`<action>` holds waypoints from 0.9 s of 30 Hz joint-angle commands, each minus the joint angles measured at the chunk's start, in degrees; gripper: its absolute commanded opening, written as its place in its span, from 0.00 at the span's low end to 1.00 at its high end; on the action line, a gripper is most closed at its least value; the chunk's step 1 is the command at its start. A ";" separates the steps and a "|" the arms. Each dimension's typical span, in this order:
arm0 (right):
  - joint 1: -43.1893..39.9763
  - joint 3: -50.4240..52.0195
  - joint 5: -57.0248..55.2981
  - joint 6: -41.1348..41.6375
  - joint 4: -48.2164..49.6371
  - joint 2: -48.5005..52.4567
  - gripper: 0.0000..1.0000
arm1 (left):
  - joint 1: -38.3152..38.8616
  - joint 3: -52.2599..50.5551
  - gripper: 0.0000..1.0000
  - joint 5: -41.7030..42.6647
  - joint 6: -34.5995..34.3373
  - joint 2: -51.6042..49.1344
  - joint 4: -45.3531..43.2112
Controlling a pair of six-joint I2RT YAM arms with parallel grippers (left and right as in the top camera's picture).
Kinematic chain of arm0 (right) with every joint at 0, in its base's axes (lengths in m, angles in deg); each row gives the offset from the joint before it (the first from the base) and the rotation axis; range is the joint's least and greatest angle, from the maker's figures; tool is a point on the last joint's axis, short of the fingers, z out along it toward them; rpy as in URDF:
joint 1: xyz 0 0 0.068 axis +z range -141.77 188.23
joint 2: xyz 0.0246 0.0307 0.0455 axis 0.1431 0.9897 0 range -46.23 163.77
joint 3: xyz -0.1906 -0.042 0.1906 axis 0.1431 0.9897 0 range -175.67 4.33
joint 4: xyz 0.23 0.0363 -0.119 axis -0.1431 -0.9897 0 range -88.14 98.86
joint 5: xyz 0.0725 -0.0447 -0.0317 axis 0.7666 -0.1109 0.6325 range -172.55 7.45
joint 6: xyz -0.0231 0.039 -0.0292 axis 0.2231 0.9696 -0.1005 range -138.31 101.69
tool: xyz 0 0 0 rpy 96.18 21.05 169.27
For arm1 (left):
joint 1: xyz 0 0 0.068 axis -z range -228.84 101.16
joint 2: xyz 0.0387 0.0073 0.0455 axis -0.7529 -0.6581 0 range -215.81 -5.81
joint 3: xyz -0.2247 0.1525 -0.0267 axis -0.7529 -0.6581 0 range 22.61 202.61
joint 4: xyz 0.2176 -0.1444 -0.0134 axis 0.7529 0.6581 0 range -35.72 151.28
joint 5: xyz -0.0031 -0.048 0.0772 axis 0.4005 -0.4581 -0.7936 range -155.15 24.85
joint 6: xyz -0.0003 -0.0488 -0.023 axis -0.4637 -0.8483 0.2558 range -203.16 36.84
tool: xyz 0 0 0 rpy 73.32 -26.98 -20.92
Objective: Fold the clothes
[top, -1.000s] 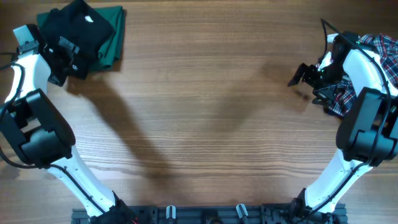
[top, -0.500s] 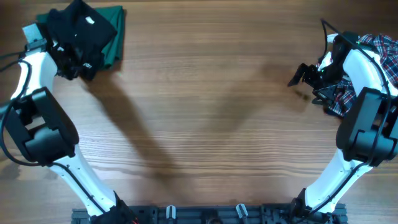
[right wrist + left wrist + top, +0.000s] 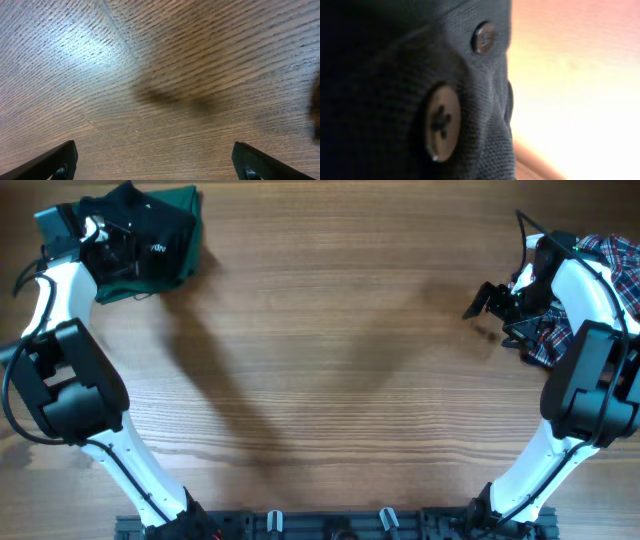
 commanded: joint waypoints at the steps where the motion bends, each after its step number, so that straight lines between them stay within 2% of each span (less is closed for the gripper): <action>1: 0.00 -0.96 0.96 -1.07 -0.13 1.16 1.00 | 0.63 0.09 0.04 12.76 -8.26 -0.90 -4.11; 3: 0.00 -0.96 0.96 -1.03 0.00 1.16 1.00 | 0.83 0.07 0.07 13.79 -9.35 -0.90 -4.11; 4: 0.00 -0.96 0.96 -1.03 0.00 1.16 1.00 | 0.87 0.07 0.16 13.79 -9.38 -0.90 -4.13; 5: 0.00 -0.96 0.96 -1.03 -0.02 1.16 1.00 | 0.92 0.07 0.30 13.94 -9.40 -0.90 -4.42; 6: 0.00 -0.96 0.94 -1.11 -0.02 1.16 1.00 | 0.92 0.07 0.54 15.19 -9.40 -0.90 -5.57; 8: 0.00 -0.96 0.96 -1.09 0.00 1.16 1.00 | 0.90 0.09 0.73 19.23 -11.23 -0.90 -8.66; 12: 0.00 -0.96 0.96 -1.05 -0.11 1.16 1.00 | 0.90 0.09 0.90 23.41 -17.73 -0.90 -14.19; 18: 0.00 -0.96 0.98 -1.03 -0.28 1.16 1.00 | 0.90 0.09 0.86 29.57 -25.46 0.07 -25.11; 23: 0.00 -0.96 0.98 -1.05 -0.52 1.16 1.00 | 0.52 0.09 0.81 29.07 -25.81 2.25 -36.04; 24: 0.00 -0.96 0.98 -1.03 -0.55 1.16 1.00 | 0.11 0.07 0.77 27.54 -25.35 2.21 -35.69; 25: 0.00 -0.96 0.98 -1.05 -0.57 1.16 1.00 | -0.39 0.07 0.68 25.18 -23.08 2.10 -32.28; 27: 0.00 -0.96 0.98 -1.03 -0.81 1.16 1.00 | -1.16 0.07 0.63 20.22 -14.82 2.10 -23.80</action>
